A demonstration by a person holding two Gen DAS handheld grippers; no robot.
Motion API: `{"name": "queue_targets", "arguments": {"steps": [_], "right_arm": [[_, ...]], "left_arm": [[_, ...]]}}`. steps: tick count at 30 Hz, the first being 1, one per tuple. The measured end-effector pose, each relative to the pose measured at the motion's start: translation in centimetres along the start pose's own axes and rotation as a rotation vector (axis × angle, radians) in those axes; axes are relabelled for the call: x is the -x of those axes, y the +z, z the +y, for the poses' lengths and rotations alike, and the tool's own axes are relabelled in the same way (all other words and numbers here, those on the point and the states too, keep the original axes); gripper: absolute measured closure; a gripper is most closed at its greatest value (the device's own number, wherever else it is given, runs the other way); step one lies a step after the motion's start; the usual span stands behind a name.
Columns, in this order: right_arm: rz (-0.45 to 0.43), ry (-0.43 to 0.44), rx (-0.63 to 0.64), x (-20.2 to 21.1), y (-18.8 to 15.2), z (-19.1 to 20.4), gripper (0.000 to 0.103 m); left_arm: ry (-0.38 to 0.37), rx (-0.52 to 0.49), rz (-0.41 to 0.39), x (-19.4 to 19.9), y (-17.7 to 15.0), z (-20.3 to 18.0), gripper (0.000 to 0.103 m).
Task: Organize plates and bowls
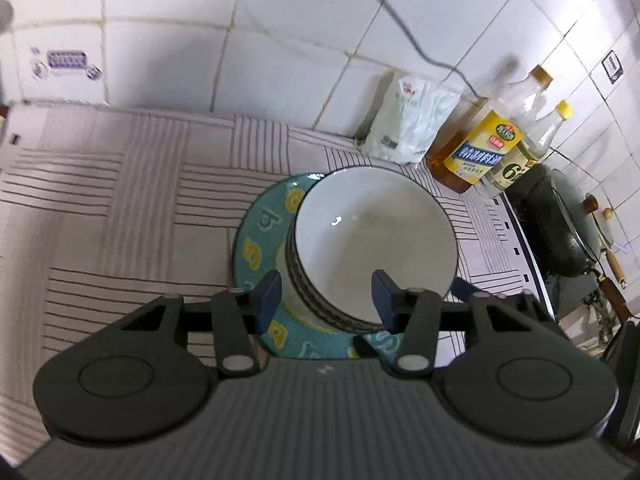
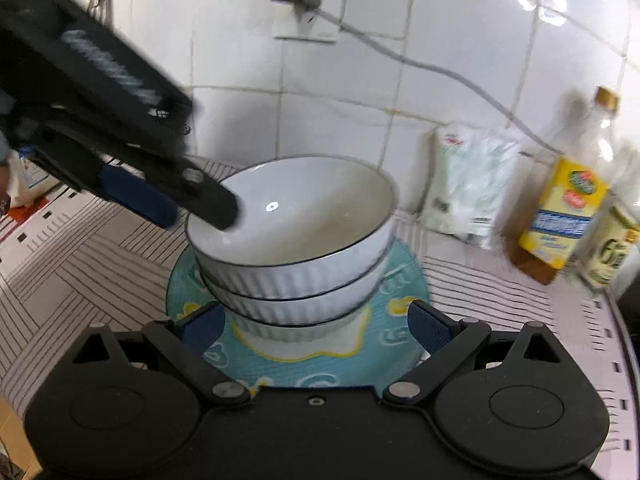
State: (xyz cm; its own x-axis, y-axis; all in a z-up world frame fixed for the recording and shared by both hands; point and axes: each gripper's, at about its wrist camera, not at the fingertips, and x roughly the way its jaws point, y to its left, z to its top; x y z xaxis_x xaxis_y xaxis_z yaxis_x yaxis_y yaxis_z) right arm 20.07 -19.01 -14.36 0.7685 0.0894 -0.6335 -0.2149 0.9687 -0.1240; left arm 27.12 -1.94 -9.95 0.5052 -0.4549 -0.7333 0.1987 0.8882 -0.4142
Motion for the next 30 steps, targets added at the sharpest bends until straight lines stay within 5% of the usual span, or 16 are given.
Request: {"name": "queue_targets", "arguments": {"steps": [8,14,22,30], "right_arm": [[0.041,0.006,-0.183,4.7,0.5,-2.2,0.004],[0.003,-0.053,-0.189,8.1,1.4,-1.5,0.004],[0.034,-0.079,-0.278,11.3,2.0,-1.8,0.003],[0.073,-0.222,-0.272,14.7,1.9,-1.2,0.002]], "left_arm": [[0.037,0.003,-0.036,6.0,-0.9,-0.7,0.048],[0.128,-0.13,-0.055,10.1,-1.6,-3.4,0.047],[0.161,-0.122,-0.046,14.0,-2.5,-4.1,0.039],[0.194,-0.078,-0.083,16.9,-4.8,-3.7,0.024]]}}
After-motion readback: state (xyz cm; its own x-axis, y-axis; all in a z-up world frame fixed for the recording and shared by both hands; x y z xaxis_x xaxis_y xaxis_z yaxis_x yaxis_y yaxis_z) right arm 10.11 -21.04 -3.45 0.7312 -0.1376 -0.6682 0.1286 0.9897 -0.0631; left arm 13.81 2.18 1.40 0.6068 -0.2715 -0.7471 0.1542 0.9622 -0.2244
